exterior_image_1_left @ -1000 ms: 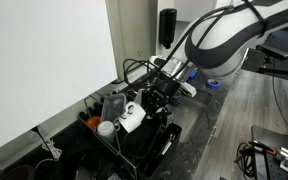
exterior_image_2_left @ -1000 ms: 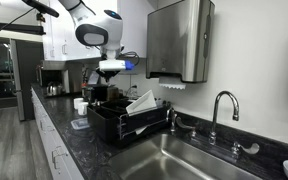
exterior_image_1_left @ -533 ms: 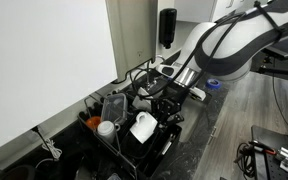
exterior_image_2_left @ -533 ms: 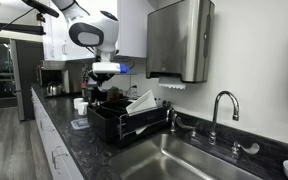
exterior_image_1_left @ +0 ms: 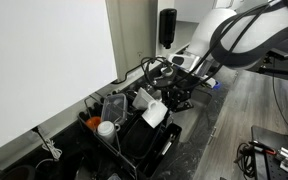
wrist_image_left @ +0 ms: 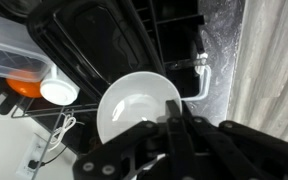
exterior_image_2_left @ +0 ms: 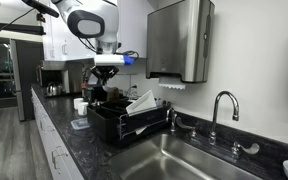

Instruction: Take the cup off the cup holder and put it in the sink

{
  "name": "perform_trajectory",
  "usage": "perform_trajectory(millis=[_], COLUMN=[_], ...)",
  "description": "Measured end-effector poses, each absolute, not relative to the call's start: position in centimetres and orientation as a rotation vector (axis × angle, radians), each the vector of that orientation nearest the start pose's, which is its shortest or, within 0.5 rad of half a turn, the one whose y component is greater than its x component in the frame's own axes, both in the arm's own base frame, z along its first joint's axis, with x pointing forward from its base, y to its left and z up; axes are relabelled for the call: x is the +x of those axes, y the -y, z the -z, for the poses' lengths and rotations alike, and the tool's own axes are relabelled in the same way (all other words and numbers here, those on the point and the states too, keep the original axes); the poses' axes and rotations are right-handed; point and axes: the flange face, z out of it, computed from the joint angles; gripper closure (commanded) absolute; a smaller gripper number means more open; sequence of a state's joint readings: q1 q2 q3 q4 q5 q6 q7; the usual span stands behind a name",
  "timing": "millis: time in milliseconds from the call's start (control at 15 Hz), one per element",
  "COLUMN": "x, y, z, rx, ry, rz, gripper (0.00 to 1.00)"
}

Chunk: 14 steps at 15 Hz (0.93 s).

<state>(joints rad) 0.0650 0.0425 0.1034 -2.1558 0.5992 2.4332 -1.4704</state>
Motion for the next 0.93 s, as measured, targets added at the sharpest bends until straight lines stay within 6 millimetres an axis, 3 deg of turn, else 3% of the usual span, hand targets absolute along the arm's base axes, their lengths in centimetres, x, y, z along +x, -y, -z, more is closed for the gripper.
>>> perform_trajectory(millis=[533, 667, 933], x=[53.4, 53.1, 52.6], y=[-2.9, -0.9, 3.5], z=[-47.4, -47.8, -46.9], rx=[-2.554, -2.611, -2.716], ry=[1.712, 1.688, 1.596], rz=[0.591, 0.552, 0.442], gripper=[0.99, 0.99, 0.99])
